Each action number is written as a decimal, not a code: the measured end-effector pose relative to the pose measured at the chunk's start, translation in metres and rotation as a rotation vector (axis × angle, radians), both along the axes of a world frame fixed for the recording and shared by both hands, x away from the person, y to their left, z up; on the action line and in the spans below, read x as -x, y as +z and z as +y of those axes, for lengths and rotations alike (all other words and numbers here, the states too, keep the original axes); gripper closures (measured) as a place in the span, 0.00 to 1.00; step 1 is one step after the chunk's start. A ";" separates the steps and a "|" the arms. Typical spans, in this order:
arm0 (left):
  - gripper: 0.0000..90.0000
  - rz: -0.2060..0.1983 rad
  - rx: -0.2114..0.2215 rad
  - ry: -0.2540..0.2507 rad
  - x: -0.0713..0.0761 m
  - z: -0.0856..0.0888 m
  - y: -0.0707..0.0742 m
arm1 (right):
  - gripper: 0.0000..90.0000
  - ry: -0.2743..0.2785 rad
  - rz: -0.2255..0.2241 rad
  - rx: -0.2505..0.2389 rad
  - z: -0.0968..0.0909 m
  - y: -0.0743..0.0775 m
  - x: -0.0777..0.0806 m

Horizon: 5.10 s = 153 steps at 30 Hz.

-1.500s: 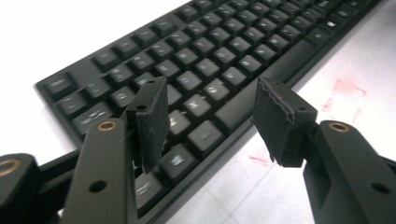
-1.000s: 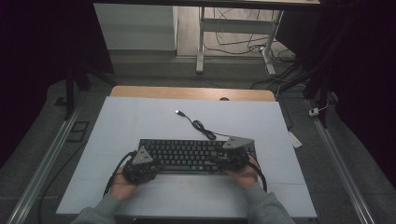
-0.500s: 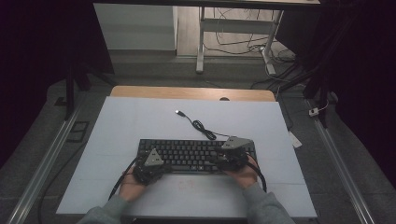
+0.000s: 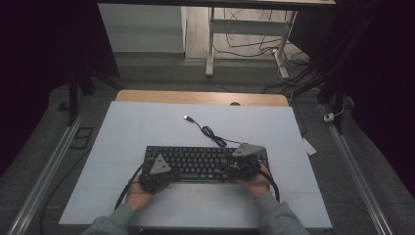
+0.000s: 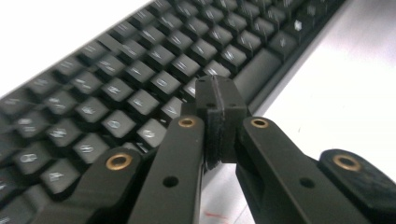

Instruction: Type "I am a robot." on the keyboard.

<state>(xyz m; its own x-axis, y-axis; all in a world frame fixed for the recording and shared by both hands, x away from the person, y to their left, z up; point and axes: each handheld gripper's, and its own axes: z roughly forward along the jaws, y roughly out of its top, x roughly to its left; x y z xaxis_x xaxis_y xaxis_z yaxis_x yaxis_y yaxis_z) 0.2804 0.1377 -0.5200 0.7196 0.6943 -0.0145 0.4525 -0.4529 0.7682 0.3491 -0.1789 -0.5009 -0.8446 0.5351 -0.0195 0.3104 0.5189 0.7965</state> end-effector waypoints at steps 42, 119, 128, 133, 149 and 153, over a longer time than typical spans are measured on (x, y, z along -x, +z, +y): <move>0.52 0.015 0.074 0.221 0.002 0.074 0.009 | 0.53 -0.053 -0.036 -0.027 -0.043 0.000 0.019; 0.99 0.099 -0.053 0.140 -0.032 0.054 0.016 | 0.53 -0.072 -0.049 0.001 -0.046 -0.002 0.016; 0.73 0.049 0.048 0.173 -0.025 0.067 0.030 | 0.53 -0.070 -0.053 0.012 -0.045 -0.002 0.016; 0.53 0.044 0.059 0.199 -0.025 0.071 0.032 | 0.53 -0.071 -0.054 0.012 -0.046 -0.002 0.016; 0.41 0.065 0.072 0.209 -0.025 0.077 0.032 | 0.53 -0.071 -0.048 0.013 -0.044 -0.003 0.016; 0.41 0.067 0.071 0.210 -0.026 0.077 0.032 | 0.53 -0.066 -0.047 0.005 -0.044 -0.004 0.016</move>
<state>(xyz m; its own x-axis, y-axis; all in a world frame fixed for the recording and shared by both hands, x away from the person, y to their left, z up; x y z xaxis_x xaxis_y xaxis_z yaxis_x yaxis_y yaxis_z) 0.3059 0.2149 -0.4877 0.5552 0.8241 -0.1118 0.5824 -0.2893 0.7596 0.3330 -0.2224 -0.5045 -0.8058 0.5890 -0.0609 0.3062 0.5025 0.8085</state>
